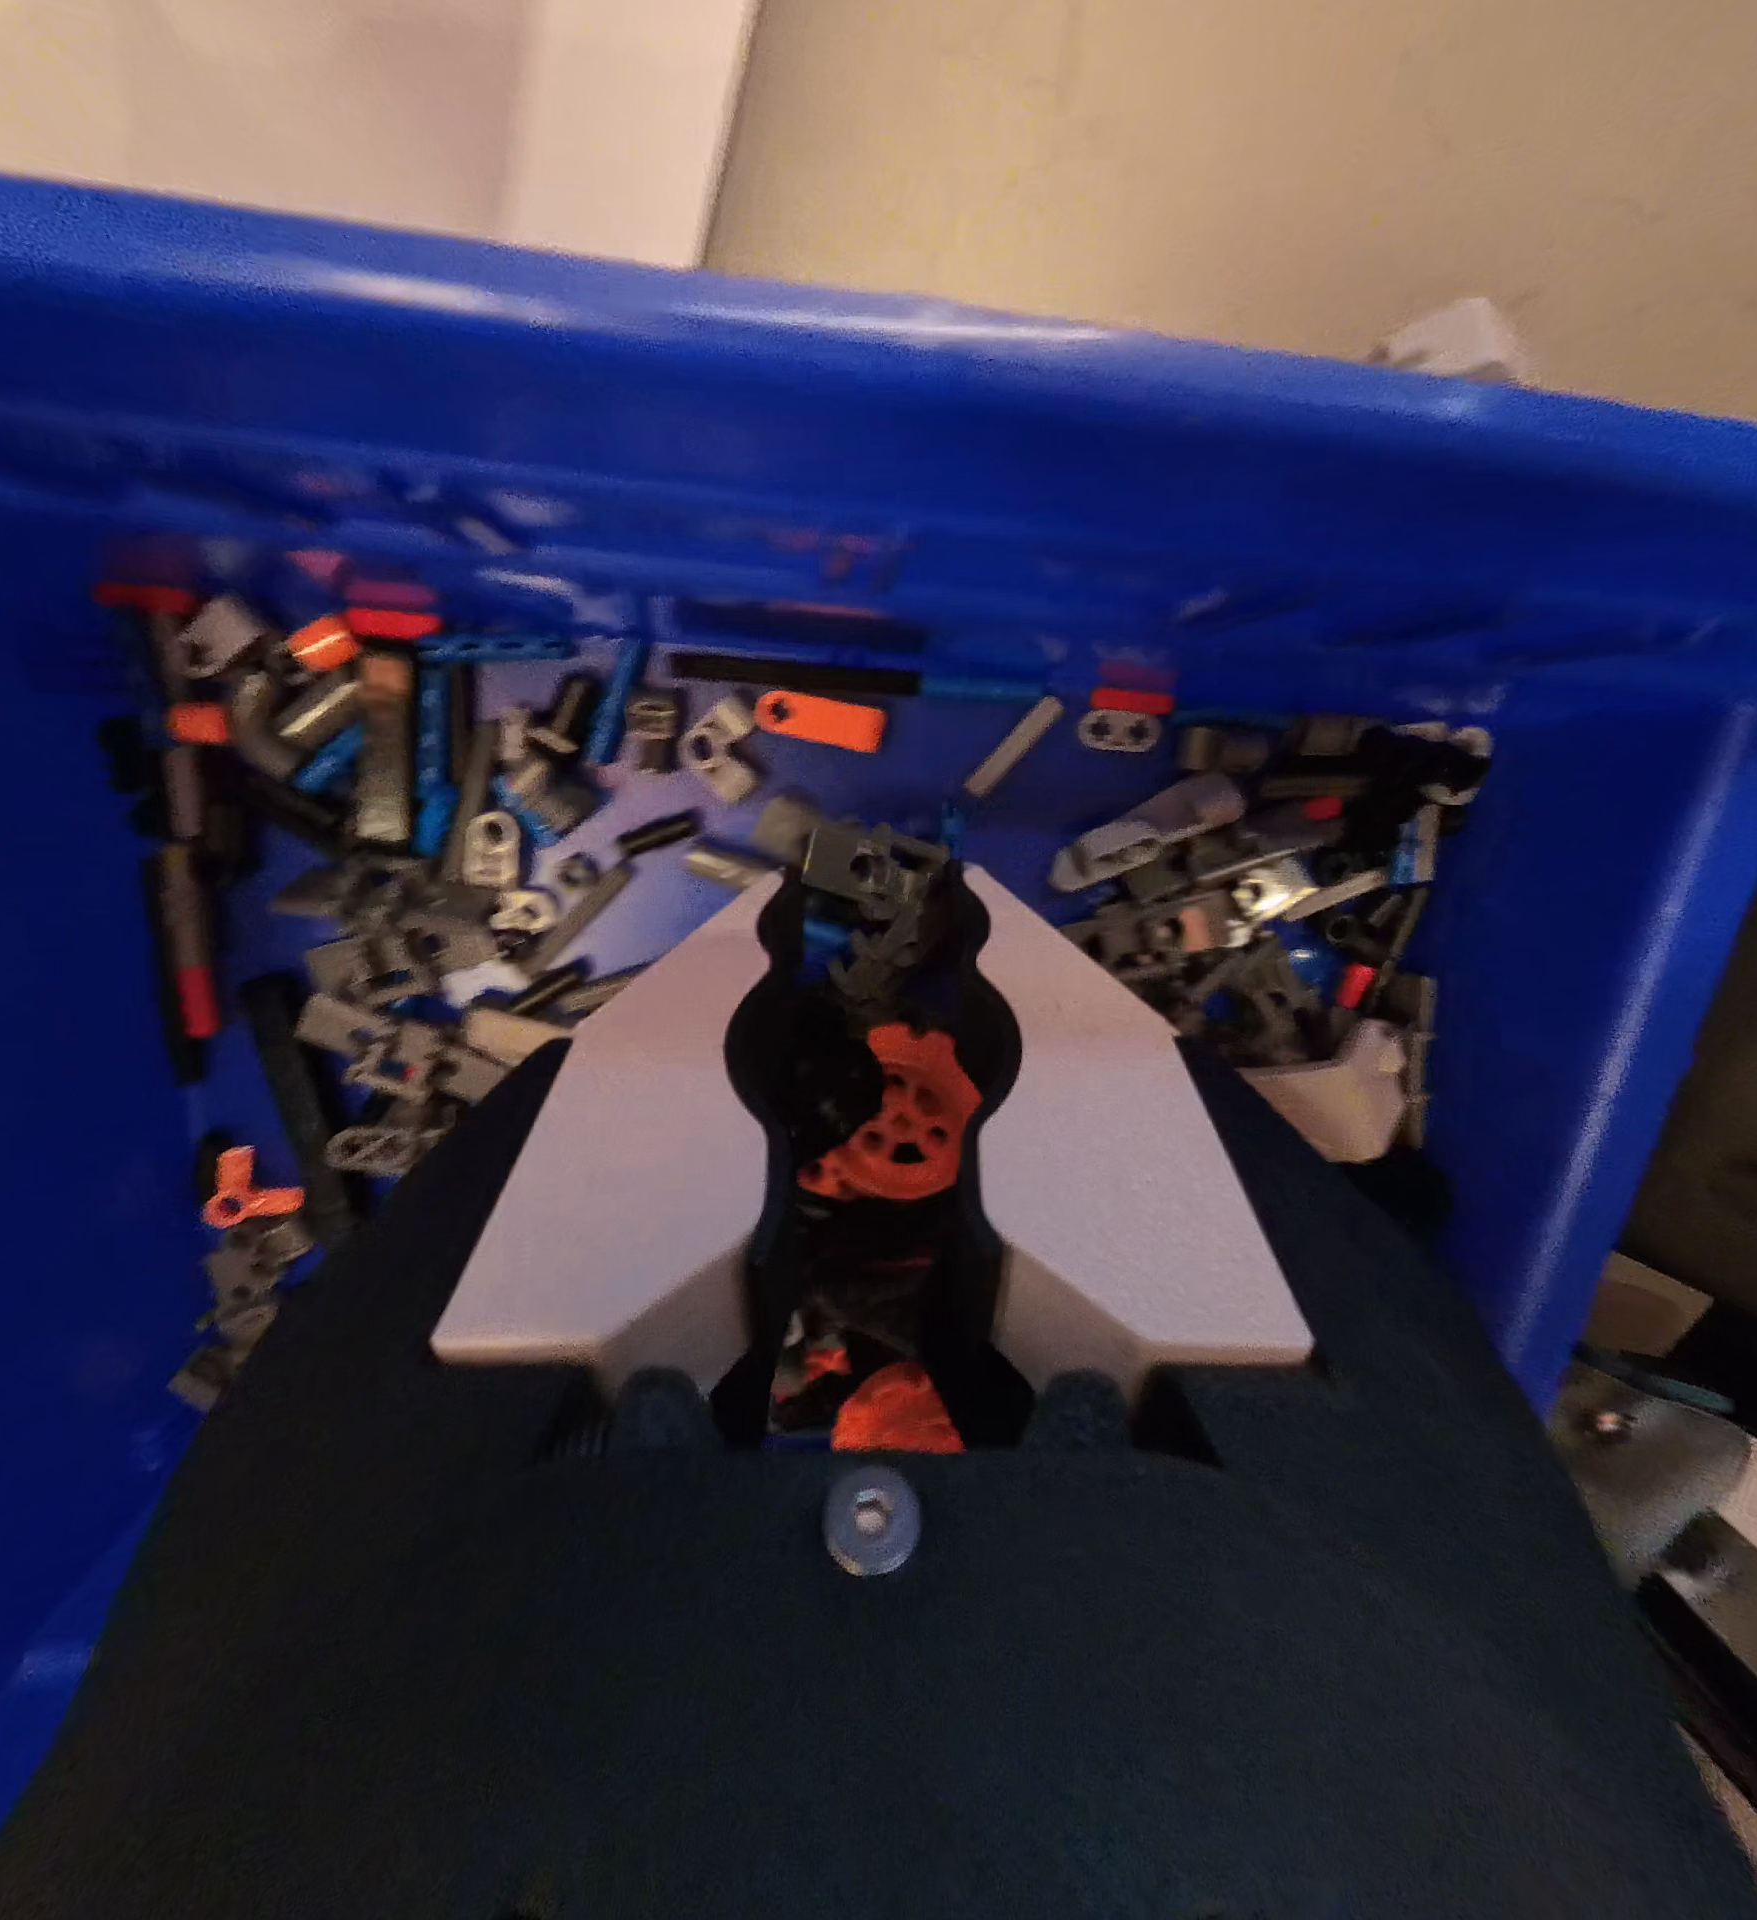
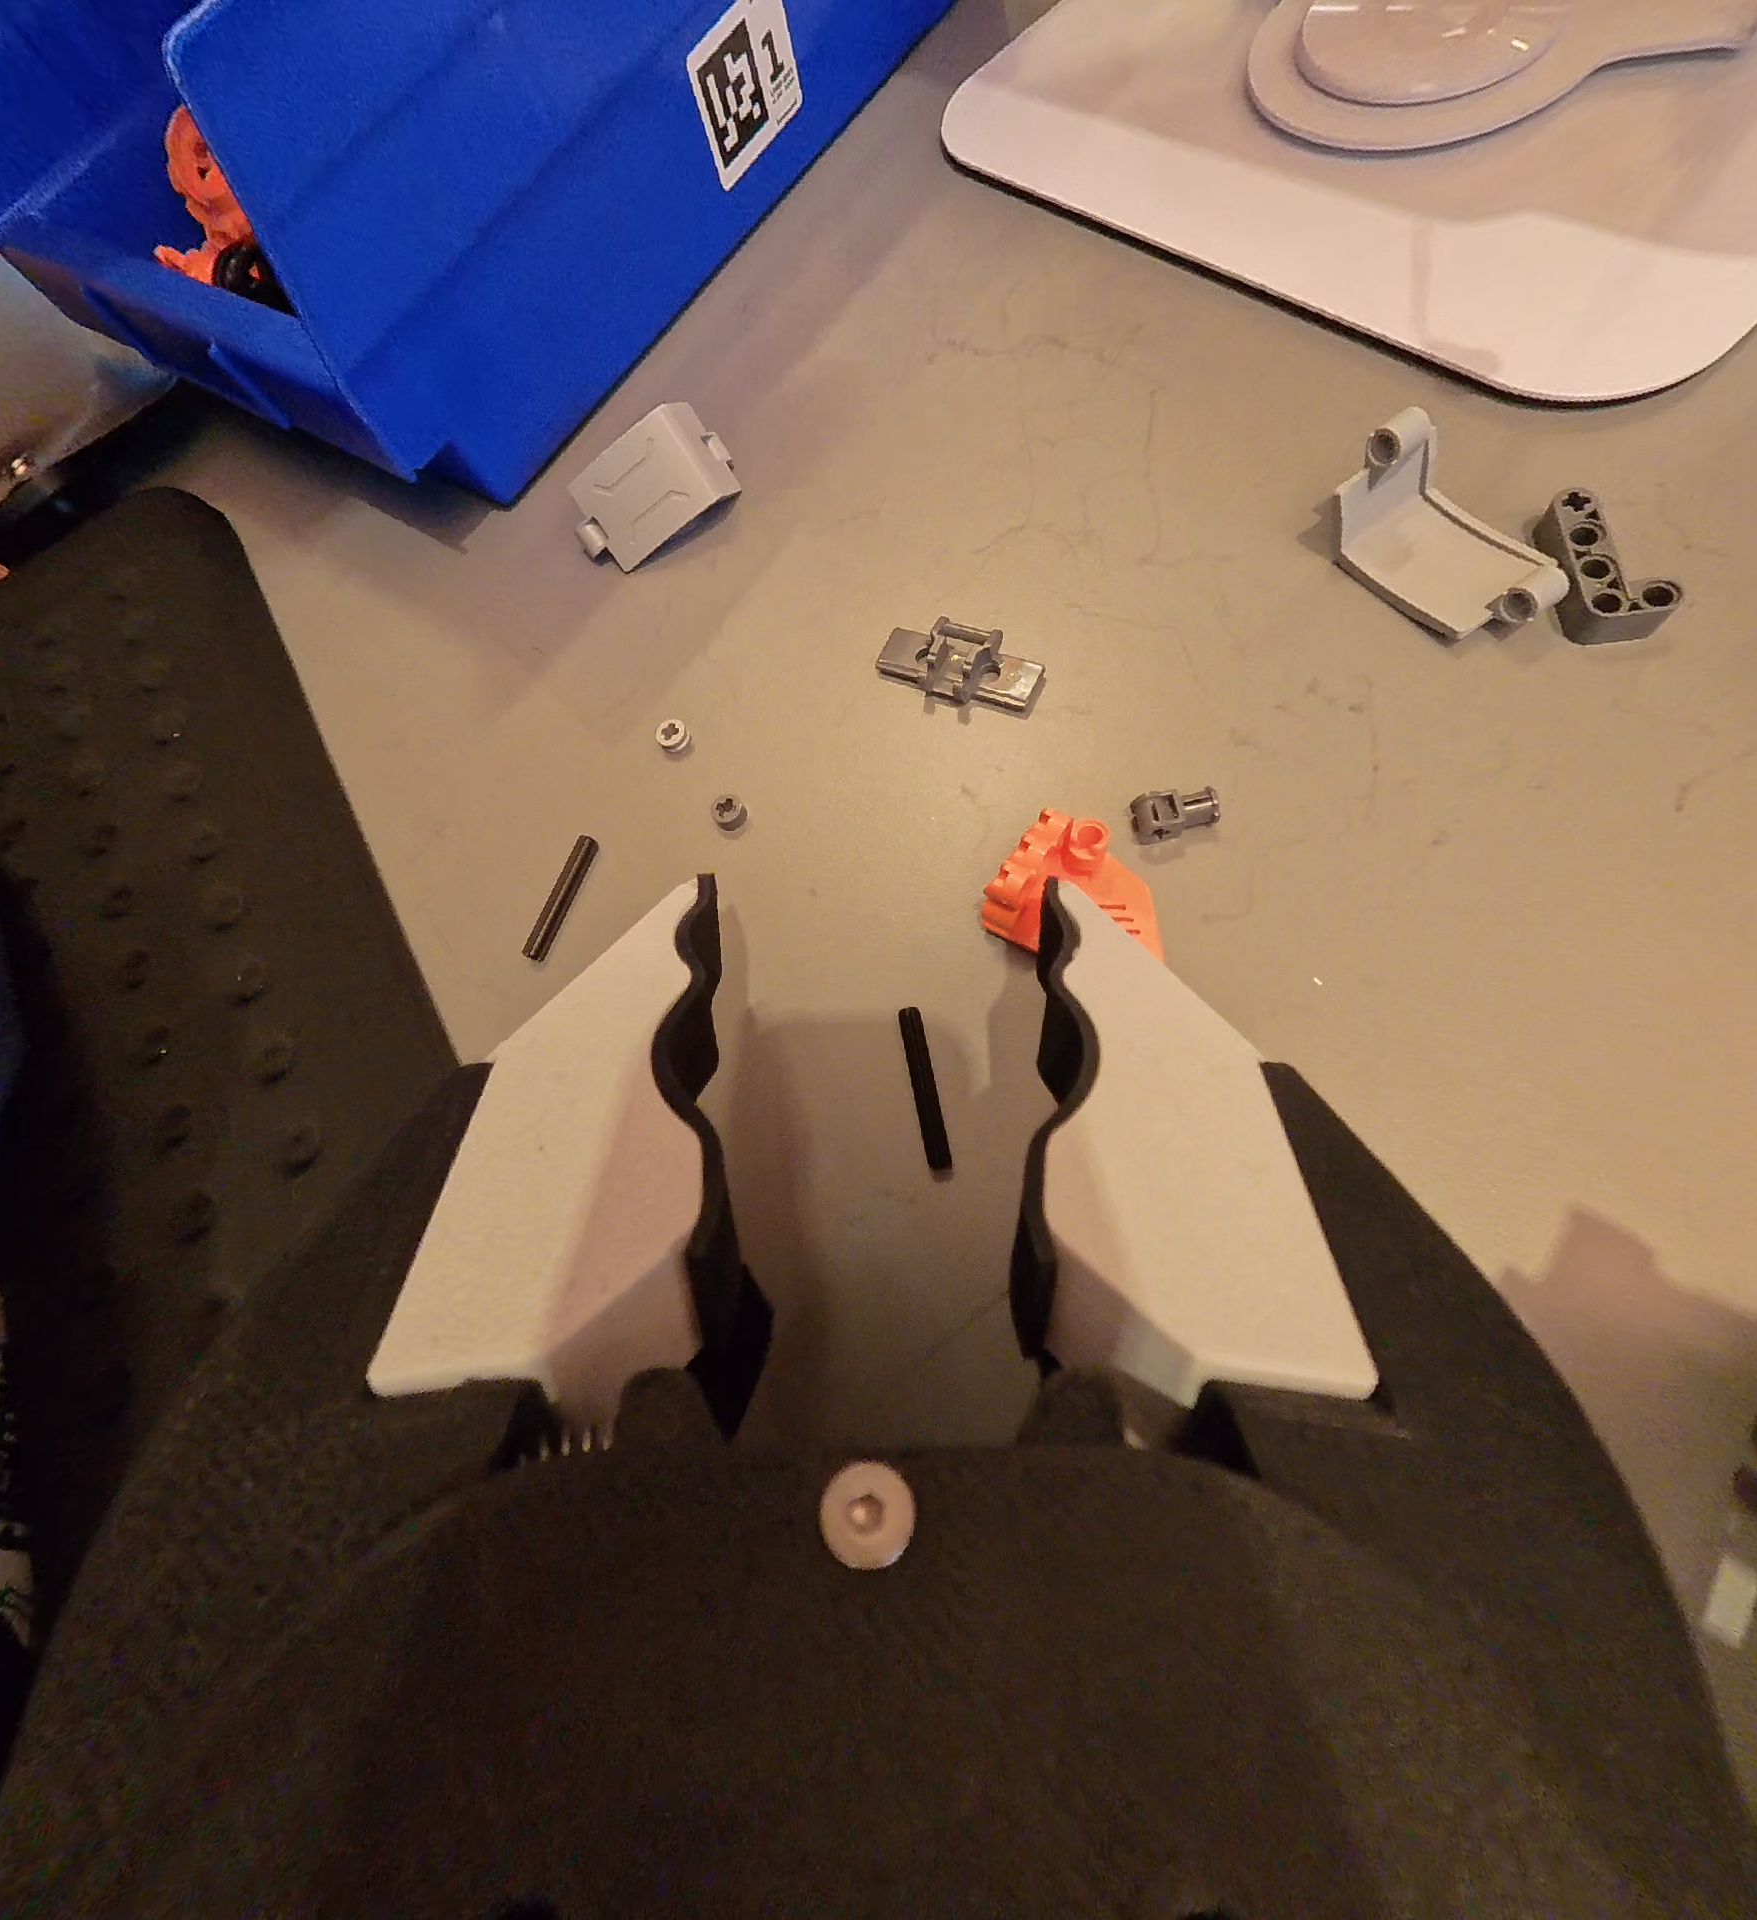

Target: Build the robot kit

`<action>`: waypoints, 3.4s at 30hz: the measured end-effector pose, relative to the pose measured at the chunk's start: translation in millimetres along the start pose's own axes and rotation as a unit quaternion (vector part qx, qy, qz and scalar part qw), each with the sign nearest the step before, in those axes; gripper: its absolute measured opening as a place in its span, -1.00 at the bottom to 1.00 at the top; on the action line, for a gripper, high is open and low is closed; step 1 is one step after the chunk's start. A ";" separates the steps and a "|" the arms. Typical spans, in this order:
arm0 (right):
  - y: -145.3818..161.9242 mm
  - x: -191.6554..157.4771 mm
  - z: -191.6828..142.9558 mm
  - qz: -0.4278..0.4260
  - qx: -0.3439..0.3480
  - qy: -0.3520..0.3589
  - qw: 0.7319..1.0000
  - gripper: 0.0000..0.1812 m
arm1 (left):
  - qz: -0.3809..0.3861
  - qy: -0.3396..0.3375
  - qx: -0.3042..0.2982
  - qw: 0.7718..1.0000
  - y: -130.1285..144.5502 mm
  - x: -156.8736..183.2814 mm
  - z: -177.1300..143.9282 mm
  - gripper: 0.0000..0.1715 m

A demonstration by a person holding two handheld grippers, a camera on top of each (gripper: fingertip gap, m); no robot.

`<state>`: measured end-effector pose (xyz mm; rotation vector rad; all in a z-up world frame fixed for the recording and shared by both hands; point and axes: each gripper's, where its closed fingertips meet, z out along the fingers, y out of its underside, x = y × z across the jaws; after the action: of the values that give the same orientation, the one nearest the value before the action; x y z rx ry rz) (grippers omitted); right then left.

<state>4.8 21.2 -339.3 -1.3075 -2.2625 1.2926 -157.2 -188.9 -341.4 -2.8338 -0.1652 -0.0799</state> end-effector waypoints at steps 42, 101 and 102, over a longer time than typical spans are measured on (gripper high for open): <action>1.2 -1.4 1.1 -0.003 -0.005 -0.003 1.000 -0.34 | 0.021 0.091 0.022 0.995 1.1 55.9 -18.8 -0.60; -0.7 -2.7 -0.5 -0.010 0.003 -0.003 1.000 -0.34 | 0.085 0.078 -0.056 0.992 34.6 71.1 2.1 -0.56; -0.8 -2.8 -0.5 -0.009 0.004 -0.003 1.000 -0.34 | 0.087 0.067 -0.056 0.992 33.7 66.4 1.7 -0.57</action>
<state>6.3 19.2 -337.8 -1.2787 -2.2671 1.2997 -87.1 -213.4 -348.1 -2.9275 0.1191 -0.2482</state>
